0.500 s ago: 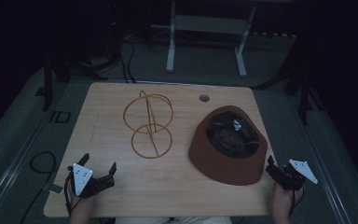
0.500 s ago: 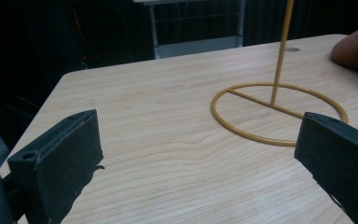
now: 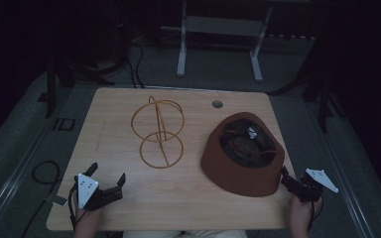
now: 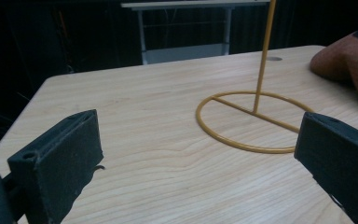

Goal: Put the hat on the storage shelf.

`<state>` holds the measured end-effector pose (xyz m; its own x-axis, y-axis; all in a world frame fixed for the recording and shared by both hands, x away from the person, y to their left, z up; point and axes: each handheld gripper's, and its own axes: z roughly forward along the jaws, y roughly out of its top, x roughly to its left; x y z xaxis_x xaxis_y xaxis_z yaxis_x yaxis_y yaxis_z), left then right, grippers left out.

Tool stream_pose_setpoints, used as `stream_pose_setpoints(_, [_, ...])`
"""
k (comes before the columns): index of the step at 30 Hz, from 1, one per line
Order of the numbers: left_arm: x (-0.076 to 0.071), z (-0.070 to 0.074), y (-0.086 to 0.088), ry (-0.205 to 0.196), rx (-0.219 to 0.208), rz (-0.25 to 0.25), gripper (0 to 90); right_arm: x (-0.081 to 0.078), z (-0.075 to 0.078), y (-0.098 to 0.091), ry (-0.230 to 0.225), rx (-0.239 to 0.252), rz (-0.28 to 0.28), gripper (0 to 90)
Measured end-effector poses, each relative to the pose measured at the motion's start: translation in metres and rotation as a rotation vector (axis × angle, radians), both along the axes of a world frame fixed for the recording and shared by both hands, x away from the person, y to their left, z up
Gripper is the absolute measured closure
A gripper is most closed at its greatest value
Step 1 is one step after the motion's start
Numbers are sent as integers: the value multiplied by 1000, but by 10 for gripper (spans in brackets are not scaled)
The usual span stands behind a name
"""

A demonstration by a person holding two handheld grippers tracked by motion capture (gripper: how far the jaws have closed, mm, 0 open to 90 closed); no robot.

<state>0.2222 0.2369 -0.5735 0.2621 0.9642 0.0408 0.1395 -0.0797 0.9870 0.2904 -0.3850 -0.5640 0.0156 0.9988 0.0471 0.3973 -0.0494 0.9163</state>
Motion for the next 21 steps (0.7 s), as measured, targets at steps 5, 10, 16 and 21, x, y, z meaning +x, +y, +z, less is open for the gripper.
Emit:
stream_pose_setpoints(5, [-1,2,-1,1,-21,-26,13,-7,24,8,-26,20,69,134])
stream_pose_setpoints(10, [1,1,-4,49,23,-32,13,-9,59,23,-49,-32,162,134])
stream_pose_setpoints(16, [0,3,-7,85,-4,-63,12,6,84,31,-20,-41,273,130])
stream_pose_setpoints(21, [-1,5,-10,87,-5,-71,13,27,93,37,-12,-97,343,140])
